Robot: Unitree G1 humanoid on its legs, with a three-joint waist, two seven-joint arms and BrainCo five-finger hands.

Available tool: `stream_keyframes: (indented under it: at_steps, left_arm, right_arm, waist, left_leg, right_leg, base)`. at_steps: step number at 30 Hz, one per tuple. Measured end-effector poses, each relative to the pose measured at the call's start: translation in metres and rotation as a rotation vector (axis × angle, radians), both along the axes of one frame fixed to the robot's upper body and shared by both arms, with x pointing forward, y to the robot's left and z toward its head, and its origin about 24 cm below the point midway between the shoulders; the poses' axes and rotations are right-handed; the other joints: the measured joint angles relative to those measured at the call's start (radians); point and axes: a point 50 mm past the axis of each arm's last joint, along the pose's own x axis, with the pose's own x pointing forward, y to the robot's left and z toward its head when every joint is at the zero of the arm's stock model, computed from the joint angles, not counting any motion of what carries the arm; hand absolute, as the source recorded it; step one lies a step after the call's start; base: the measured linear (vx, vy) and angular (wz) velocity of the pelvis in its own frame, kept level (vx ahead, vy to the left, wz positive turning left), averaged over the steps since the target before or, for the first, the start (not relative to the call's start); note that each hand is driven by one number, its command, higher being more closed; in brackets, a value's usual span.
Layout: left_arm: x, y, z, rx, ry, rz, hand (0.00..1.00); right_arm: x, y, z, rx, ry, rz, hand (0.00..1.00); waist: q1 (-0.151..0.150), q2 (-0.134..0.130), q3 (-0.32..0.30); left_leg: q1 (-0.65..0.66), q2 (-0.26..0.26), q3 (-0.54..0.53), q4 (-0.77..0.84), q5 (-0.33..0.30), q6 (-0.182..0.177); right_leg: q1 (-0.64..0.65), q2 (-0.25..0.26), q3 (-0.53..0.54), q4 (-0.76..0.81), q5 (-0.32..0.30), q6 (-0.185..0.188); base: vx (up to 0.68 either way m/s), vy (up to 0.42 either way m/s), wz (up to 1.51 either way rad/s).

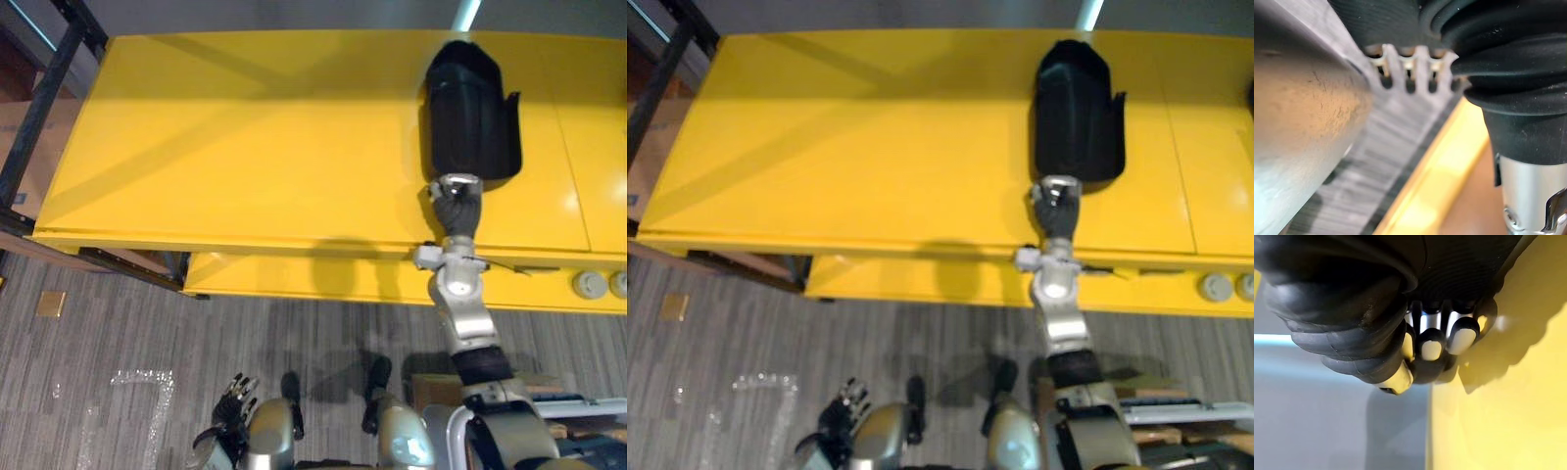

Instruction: Walk over and take plastic housings, then place them on the shelf

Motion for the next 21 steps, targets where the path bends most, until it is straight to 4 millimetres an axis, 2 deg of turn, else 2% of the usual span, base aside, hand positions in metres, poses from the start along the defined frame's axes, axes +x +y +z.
stream_keyframes:
  at_steps: [1, 5, 7, 8, 9, 11, 15, 18, 19, 21]
  left_arm:
    - [0.000, 0.000, 0.000, 0.000, -0.001, 0.001, 0.00]
    - [-0.001, 0.000, -0.001, 0.001, 0.004, 0.014, 0.00]
    - [-0.003, 0.002, -0.001, 0.011, 0.010, 0.029, 0.00]
    - [-0.005, 0.002, -0.002, 0.016, 0.018, 0.030, 0.00]
    - [-0.009, 0.004, -0.003, 0.024, 0.032, 0.040, 0.00]
    - [-0.015, 0.009, -0.007, 0.057, 0.065, 0.033, 0.00]
    - [-0.028, 0.014, -0.013, 0.079, 0.120, 0.033, 0.00]
    - [-0.036, 0.014, -0.018, 0.100, 0.162, 0.002, 0.00]
    - [-0.040, 0.013, -0.019, 0.098, 0.172, -0.004, 0.00]
    - [-0.045, 0.012, -0.021, 0.112, 0.191, -0.024, 0.00]
  right_arm:
    - [-0.002, 0.000, -0.001, 0.002, -0.001, 0.001, 1.00]
    - [-0.037, 0.002, -0.018, 0.039, -0.006, 0.014, 1.00]
    - [-0.064, 0.003, -0.025, 0.063, -0.021, 0.017, 1.00]
    - [-0.071, 0.002, -0.025, 0.070, -0.028, 0.013, 1.00]
    - [-0.082, 0.000, -0.023, 0.078, -0.054, 0.009, 0.00]
    - [-0.099, -0.008, -0.017, 0.097, -0.115, -0.028, 0.00]
    - [-0.123, -0.027, -0.011, 0.097, -0.186, -0.149, 0.00]
    - [-0.137, -0.048, -0.022, 0.090, -0.136, -0.252, 0.00]
    - [-0.144, -0.056, -0.030, 0.099, -0.097, -0.288, 0.00]
    - [-0.151, -0.066, -0.049, 0.151, -0.014, -0.311, 0.00]
  waist:
    - [0.000, 0.000, 0.000]
    - [0.000, -0.002, -0.001]
    - [-0.005, -0.012, -0.004]
    - [-0.012, -0.017, -0.008]
    - [-0.023, -0.030, -0.018]
    - [-0.053, -0.050, -0.042]
    - [-0.065, -0.079, -0.109]
    - [-0.087, -0.083, -0.156]
    - [-0.096, -0.079, -0.181]
    - [-0.113, -0.078, -0.193]
  left_leg:
    - [0.001, 0.001, 0.001, -0.002, 0.000, 0.000]
    - [0.025, 0.006, 0.010, -0.017, -0.003, -0.004]
    - [0.055, 0.014, 0.043, -0.032, -0.013, -0.009]
    - [0.059, 0.016, 0.050, -0.035, -0.016, -0.010]
    - [0.071, 0.017, 0.061, -0.045, -0.018, -0.012]
    - [0.092, 0.024, 0.086, -0.051, -0.028, -0.017]
    - [0.138, 0.031, 0.144, -0.064, -0.034, -0.022]
    - [0.189, 0.029, 0.170, -0.074, -0.035, -0.023]
    - [0.195, 0.028, 0.185, -0.080, -0.037, -0.027]
    - [0.215, 0.026, 0.213, -0.080, -0.038, -0.028]
  right_leg:
    - [0.001, 0.001, 0.000, 0.000, 0.000, 0.000]
    - [0.021, 0.017, 0.006, -0.023, 0.001, 0.001]
    - [0.035, 0.029, 0.033, -0.045, 0.004, 0.004]
    - [0.038, 0.031, 0.038, -0.052, 0.004, 0.004]
    - [0.042, 0.035, 0.055, -0.064, 0.005, 0.005]
    - [0.055, 0.047, 0.070, -0.082, 0.010, 0.007]
    - [0.068, 0.064, 0.124, -0.098, 0.010, 0.007]
    - [0.108, 0.067, 0.142, -0.118, 0.010, 0.007]
    - [0.109, 0.069, 0.150, -0.121, 0.010, 0.007]
    - [0.116, 0.069, 0.173, -0.122, 0.010, 0.008]
  base:
    - [0.00, 0.000, 0.00]
    - [0.02, -0.016, -0.08]
    - [0.06, 0.004, -0.37]
    - [0.07, 0.017, -0.38]
    - [0.08, 0.027, -0.25]
    - [0.11, 0.023, -0.30]
    - [0.11, 0.023, -0.47]
    - [0.06, 0.017, -0.25]
    - [0.02, 0.017, -0.30]
    - [-0.01, 0.014, -0.38]
